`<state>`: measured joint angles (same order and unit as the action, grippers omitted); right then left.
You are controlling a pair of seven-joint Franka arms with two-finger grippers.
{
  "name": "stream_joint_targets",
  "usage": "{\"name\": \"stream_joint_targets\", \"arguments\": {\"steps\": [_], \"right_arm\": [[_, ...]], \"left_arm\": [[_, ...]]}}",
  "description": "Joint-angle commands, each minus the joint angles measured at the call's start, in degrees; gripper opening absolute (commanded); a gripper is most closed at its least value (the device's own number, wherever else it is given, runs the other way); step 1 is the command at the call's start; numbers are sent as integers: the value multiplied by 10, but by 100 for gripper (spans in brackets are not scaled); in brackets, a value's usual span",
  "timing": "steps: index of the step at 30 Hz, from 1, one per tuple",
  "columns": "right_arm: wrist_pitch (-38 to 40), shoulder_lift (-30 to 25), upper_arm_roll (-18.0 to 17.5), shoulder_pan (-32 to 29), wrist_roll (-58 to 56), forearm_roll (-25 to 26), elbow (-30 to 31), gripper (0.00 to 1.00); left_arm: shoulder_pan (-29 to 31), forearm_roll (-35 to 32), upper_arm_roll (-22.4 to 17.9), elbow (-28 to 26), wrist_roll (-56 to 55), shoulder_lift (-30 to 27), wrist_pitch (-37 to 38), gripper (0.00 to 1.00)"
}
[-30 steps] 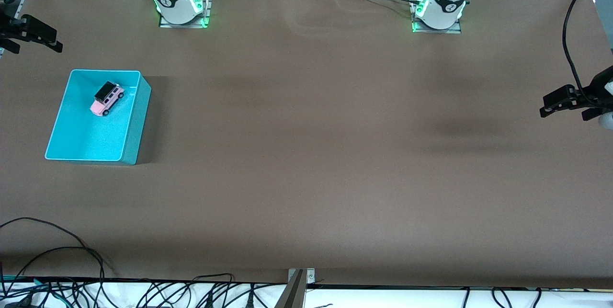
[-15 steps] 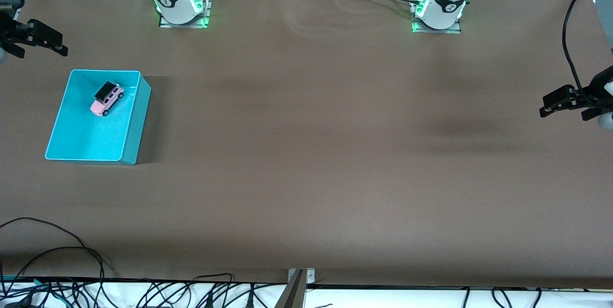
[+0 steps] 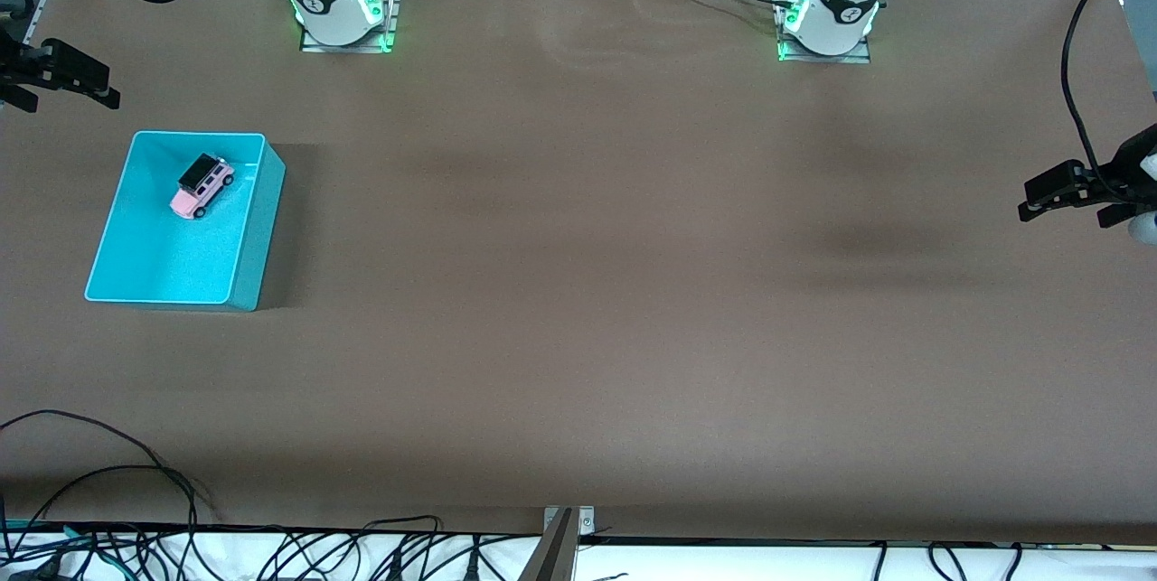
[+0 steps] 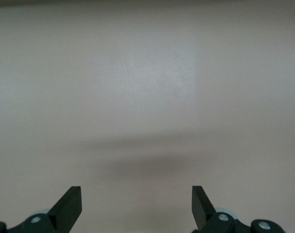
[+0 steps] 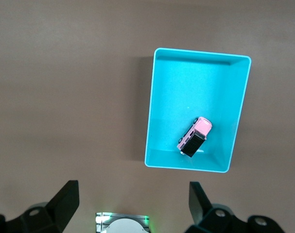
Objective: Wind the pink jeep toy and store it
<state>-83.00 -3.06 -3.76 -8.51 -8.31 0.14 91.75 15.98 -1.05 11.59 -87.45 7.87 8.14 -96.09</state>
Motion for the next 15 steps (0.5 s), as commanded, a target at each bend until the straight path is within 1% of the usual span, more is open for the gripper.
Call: {"name": "stream_joint_targets", "arguments": {"steps": [1,9,15], "right_arm": [[18,11,-8,-8,-7,-19,-23,100],[8,11,-7,-10,-4,-19,-24,100],[-2,12,-10,-7,-1,-19,-39,100]], "left_arm": [[1,-8,2,-9,-5,-7,-3,100],[1,-8,2,-9,-5,-7,-3,100],[1,-8,2,-9,-5,-7,-3,100]]}}
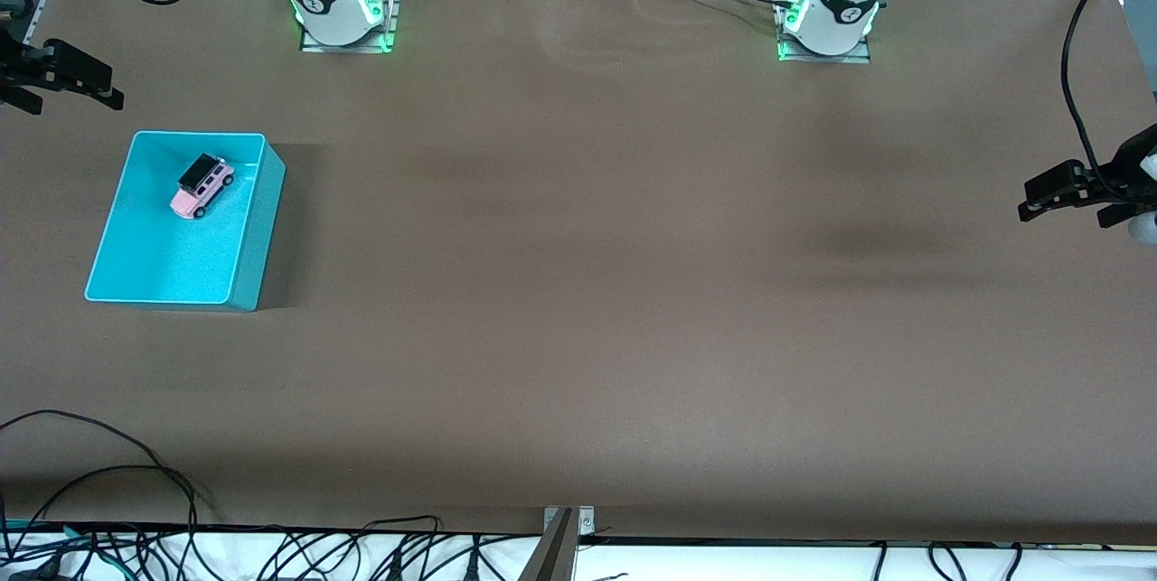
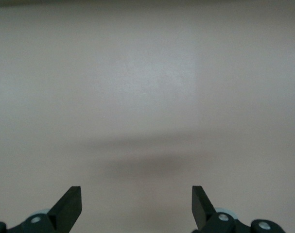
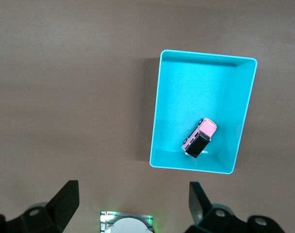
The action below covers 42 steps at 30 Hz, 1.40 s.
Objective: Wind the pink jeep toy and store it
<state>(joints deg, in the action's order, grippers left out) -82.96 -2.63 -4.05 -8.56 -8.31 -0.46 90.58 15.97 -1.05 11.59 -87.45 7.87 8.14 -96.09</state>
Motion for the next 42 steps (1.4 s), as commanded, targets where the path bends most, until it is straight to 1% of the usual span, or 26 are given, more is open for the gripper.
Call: {"name": "stream_joint_targets", "arguments": {"steps": [1,4,7,10,15,18,36,42], "right_arm": [[-9,8,-7,-7,-1,-13,-28,100],[-26,8,-7,-7,-2,-15,-29,100],[-37,7,-6,-7,0,-30,-29,100],[-38,8,-4,-10,0,-35,-29,100],[-43,8,-2,-12,-1,-56,-29,100],[-54,8,2,-11,-1,-58,-29,100],[-50,8,4,-12,0,-57,-28,100],[-48,7,12,-12,-1,-57,-28,100]], "left_arm": [[1,-8,2,-9,-5,-7,-3,100],[1,-8,2,-9,-5,-7,-3,100],[1,-8,2,-9,-5,-7,-3,100],[1,-8,2,-9,-5,-7,-3,100],[1,-7,2,-9,-5,-7,-3,100],[1,-7,2,-9,-5,-7,-3,100],[1,-7,2,-9,-5,-7,-3,100],[1,-7,2,-9,-5,-7,-3,100]]}}
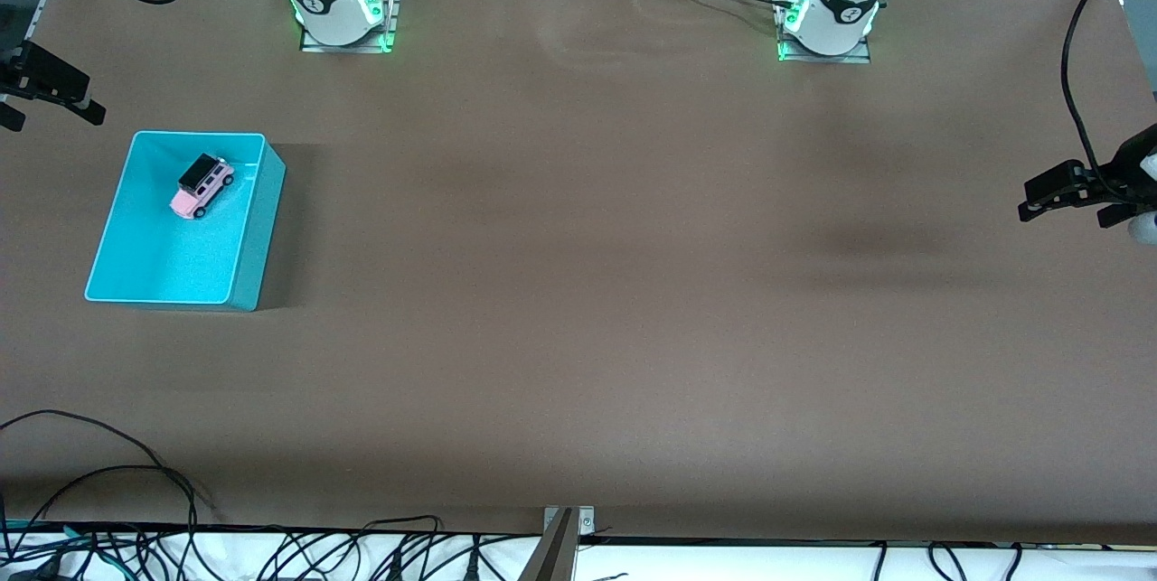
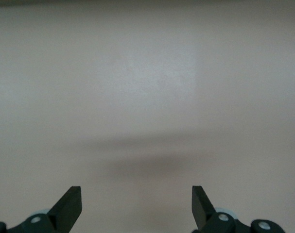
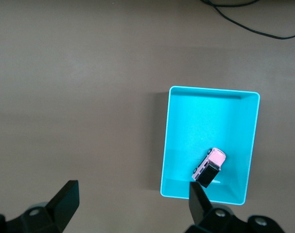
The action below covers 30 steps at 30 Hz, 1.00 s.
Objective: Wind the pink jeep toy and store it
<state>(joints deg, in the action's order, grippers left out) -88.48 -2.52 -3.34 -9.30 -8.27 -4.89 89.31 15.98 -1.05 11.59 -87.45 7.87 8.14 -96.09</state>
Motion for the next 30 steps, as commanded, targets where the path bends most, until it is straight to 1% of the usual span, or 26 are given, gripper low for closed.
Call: {"name": "stream_joint_targets", "arguments": {"steps": [1,7,30], "right_arm": [[8,6,5,-5,-3,-13,-15,100],[8,6,14,-5,-3,-14,-16,100],[23,0,15,-5,-5,-6,-16,100]], "left_arm": [[1,-8,2,-9,-5,-7,-3,100],[1,-8,2,-9,-5,-7,-3,100],[1,-7,2,-9,-5,-7,-3,100]]}}
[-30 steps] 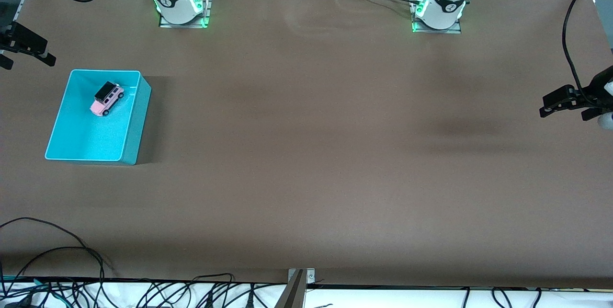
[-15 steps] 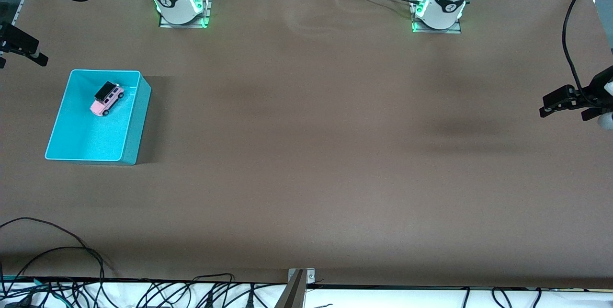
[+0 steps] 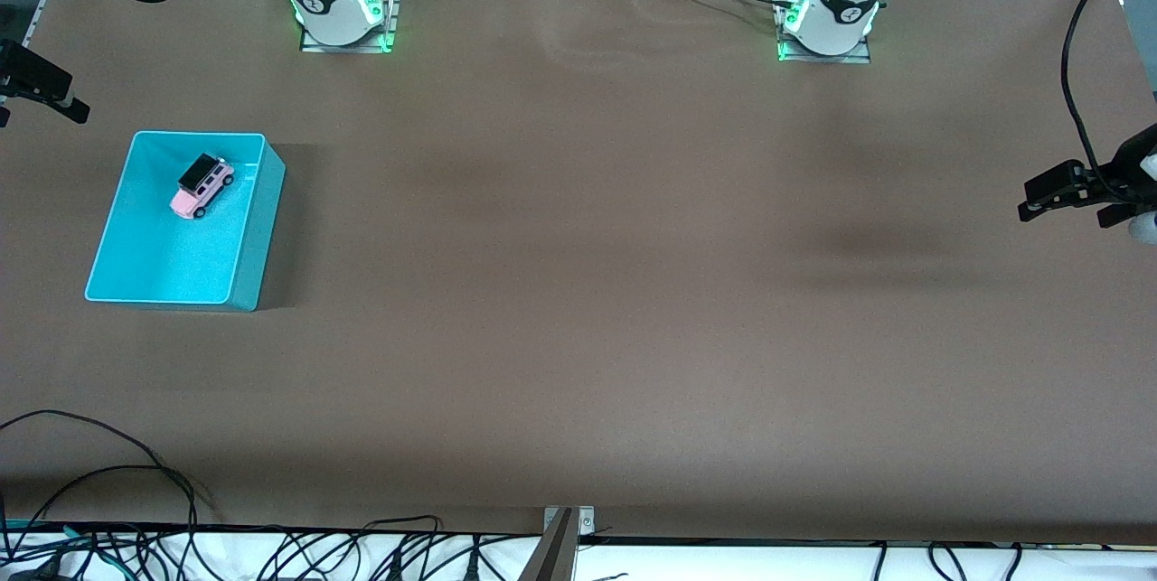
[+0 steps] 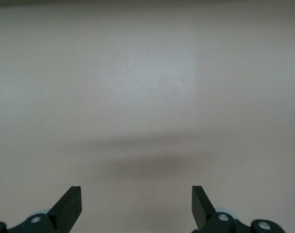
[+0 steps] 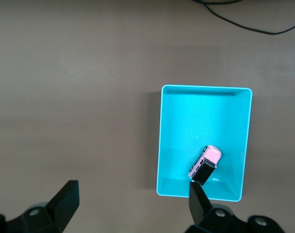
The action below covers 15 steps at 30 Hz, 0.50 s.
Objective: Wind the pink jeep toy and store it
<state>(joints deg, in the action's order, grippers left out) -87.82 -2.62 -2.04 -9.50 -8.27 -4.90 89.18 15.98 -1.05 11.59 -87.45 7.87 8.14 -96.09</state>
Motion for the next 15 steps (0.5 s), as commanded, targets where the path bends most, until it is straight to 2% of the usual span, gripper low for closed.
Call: {"name": "stream_joint_targets", "arguments": {"steps": [1,15], "right_arm": [[17,1,2,-2,-5,-6,-15,100],[17,0,5,-3,-5,-5,-16,100]], "left_arm": [[1,-7,2,-9,-5,-7,-3,100],[1,-7,2,-9,-5,-7,-3,100]]}}
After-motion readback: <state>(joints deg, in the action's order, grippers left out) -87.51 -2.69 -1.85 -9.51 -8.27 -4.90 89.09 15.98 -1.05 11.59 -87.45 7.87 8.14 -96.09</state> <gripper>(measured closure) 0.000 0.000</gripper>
